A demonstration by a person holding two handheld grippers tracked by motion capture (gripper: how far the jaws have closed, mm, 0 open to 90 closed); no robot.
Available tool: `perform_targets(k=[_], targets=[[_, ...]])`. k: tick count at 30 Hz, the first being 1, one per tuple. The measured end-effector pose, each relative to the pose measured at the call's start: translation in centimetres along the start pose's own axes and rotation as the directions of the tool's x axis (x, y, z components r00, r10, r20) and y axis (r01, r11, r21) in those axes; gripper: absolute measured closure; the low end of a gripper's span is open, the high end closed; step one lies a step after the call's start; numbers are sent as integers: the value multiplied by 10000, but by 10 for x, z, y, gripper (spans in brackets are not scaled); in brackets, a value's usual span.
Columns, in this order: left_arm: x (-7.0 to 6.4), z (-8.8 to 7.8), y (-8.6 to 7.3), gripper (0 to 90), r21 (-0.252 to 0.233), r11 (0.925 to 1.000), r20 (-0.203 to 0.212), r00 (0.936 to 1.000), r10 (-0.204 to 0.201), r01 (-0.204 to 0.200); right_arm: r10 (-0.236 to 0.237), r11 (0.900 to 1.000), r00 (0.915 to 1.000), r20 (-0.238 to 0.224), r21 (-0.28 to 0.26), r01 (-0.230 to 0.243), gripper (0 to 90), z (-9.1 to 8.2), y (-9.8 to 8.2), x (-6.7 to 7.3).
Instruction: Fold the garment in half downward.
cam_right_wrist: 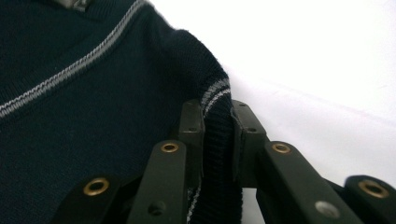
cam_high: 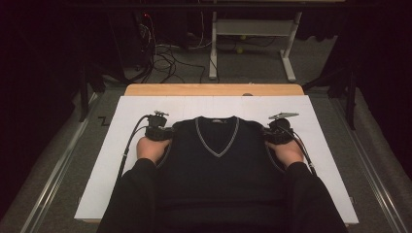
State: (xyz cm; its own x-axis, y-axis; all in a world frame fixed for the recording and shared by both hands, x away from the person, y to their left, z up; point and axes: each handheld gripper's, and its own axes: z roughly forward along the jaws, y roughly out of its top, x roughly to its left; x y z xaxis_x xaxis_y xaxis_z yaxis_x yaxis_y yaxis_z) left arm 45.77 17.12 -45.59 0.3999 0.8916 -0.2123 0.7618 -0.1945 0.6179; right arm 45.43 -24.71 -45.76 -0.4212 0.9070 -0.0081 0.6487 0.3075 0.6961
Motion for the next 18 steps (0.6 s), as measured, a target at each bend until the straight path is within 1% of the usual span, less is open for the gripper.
perform_targets(k=[1,2,3,4,6,8,9,10,11,14,15,16,17,18], targets=[[0,-5,3,700,-238,9997,0,10000,45,-45,-12,9998,10000,42,-184,13,784,-4,1,0],[-1,-8,5,701,-382,9992,-28,9999,98,-99,-69,9984,9998,195,-562,80,784,-12,6,0],[-1,-12,9,701,-551,9983,-57,9998,192,-194,-100,9971,9996,268,-752,120,784,-16,8,-2],[-1,-16,12,701,-757,9969,-93,9997,225,-232,-100,9971,9996,268,-752,120,784,-16,8,-2],[-1,-24,18,702,-1113,9937,-30,9999,149,-152,-91,9938,9990,428,-1105,138,784,-24,13,-4],[0,-30,25,702,-1233,9924,-28,10000,11,-14,-43,9910,9983,580,-1331,120,784,-30,17,-7],[0,-33,28,702,-1352,9908,-83,10000,51,-62,-47,9878,9971,754,-1546,163,784,-35,22,-10],[0,-36,31,702,-1454,9893,-139,9998,114,-133,-47,9878,9971,754,-1546,163,784,-35,22,-10],[0,-40,35,702,-1581,9872,-218,9996,194,-226,-31,9849,9966,820,-1725,173,784,-38,25,-11],[0,-48,43,703,-1972,9798,-329,9991,272,-332,33,9729,9949,1005,-2302,200,784,-49,35,-15],[0,-52,46,703,-2130,9766,-330,9992,234,-299,40,9691,9947,1023,-2459,214,784,-52,37,-16],[0,-54,48,703,-2288,9733,-312,9994,122,-190,40,9691,9947,1023,-2459,214,784,-52,37,-16],[0,-57,51,704,-2412,9704,-302,9995,42,-114,12,9657,9941,1089,-2581,271,783,-54,40,-16],[-1,-60,53,704,-2508,9679,-369,9993,47,-139,-12,9643,9933,1156,-2630,318,784,-56,43,-15]])
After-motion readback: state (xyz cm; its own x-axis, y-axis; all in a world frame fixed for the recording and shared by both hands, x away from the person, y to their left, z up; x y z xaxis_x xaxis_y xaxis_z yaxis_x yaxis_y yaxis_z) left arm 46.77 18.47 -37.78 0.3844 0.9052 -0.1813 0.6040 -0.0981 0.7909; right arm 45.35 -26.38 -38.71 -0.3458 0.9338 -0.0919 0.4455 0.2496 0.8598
